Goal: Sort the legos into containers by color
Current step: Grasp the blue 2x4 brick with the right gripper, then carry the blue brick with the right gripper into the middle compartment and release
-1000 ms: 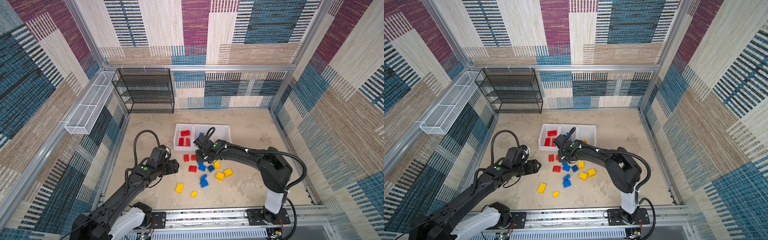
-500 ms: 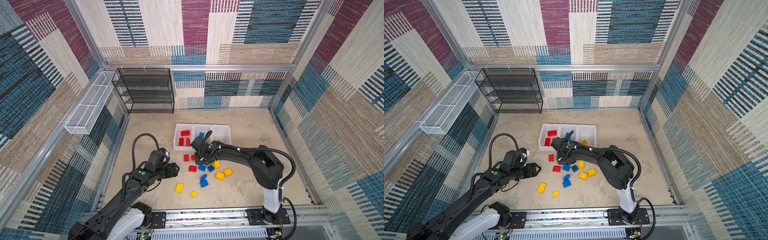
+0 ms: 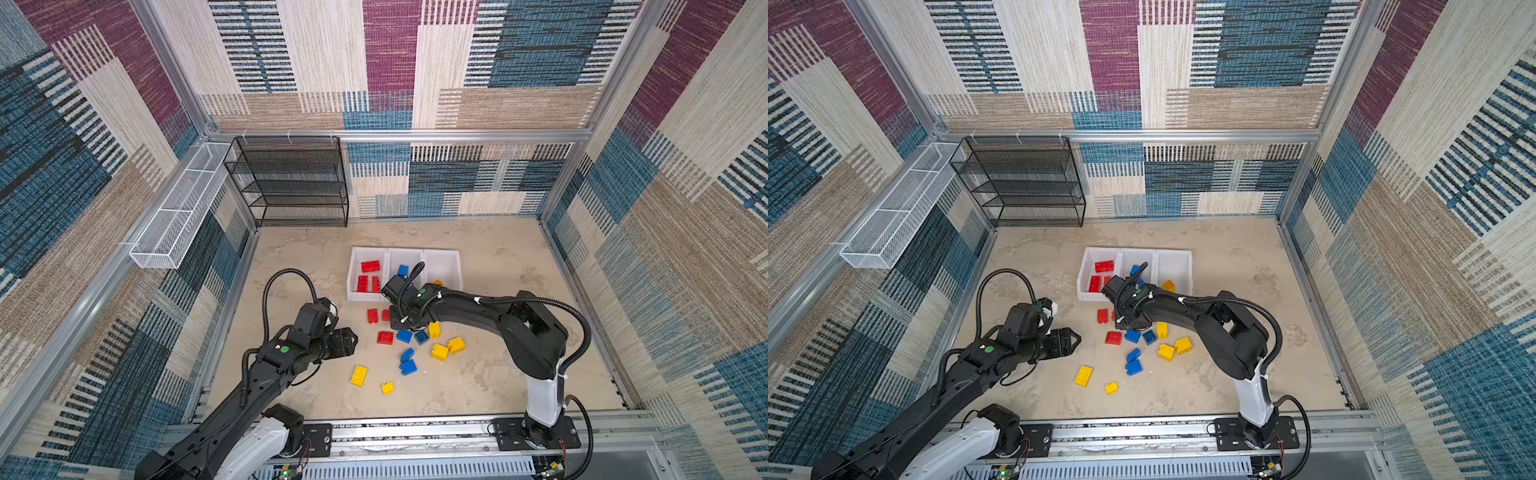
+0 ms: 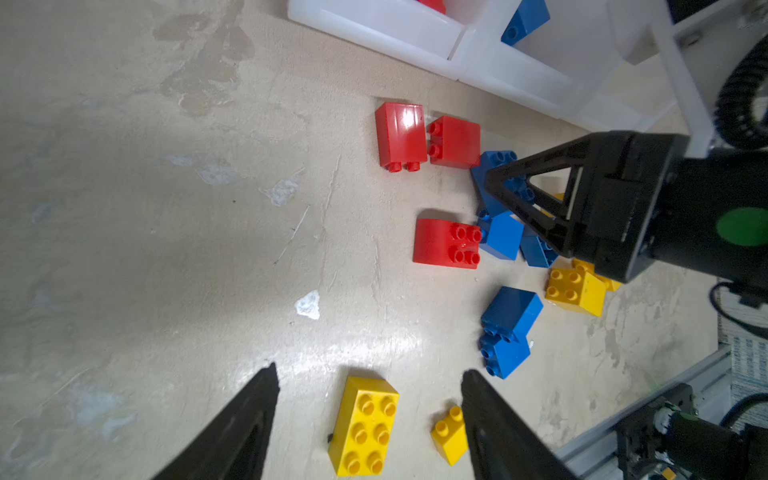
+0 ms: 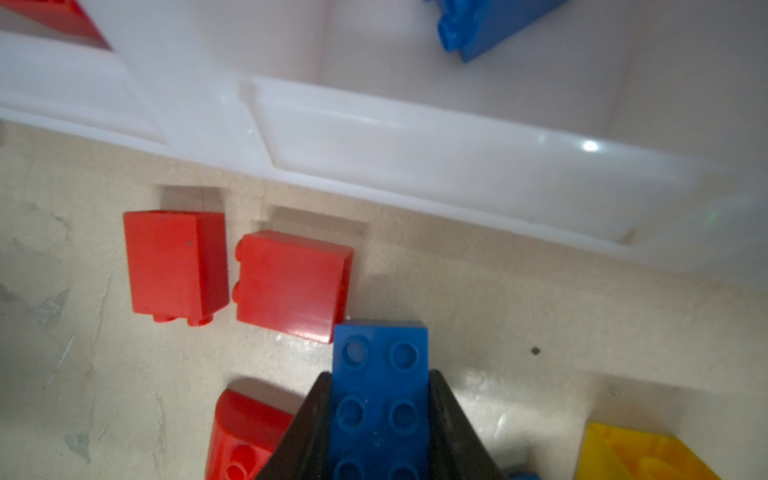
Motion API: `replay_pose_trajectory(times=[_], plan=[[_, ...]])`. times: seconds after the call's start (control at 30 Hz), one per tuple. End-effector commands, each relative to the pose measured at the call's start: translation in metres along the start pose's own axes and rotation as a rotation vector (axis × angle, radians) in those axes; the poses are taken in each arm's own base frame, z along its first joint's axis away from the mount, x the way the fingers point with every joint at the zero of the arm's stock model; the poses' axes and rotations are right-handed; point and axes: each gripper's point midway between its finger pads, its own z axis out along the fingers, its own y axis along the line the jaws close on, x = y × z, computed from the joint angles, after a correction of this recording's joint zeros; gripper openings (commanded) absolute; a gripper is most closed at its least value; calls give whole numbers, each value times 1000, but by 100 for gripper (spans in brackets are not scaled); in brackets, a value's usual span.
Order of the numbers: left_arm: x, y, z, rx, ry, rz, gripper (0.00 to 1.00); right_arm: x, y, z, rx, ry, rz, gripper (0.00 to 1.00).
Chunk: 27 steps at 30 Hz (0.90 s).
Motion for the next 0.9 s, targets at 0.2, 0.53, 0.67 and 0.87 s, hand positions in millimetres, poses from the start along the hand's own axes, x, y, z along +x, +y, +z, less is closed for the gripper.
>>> replay_pose_trajectory(times=[0.2,0.53,0.67,0.87], plan=[[8,4,-4,-3,6,-44,73,-60,11,-71,-42,-196,-35,34],[4,0,-2,-1,17,-65,72,-136,3,-68,-91,-289,-20,34],[4,2,-3,-9,13,-72,72,-144,3,-45,-83,-263,-36,34],[4,3,-3,-15,10,-77,72,-150,0,-29,-100,-254,-16,34]])
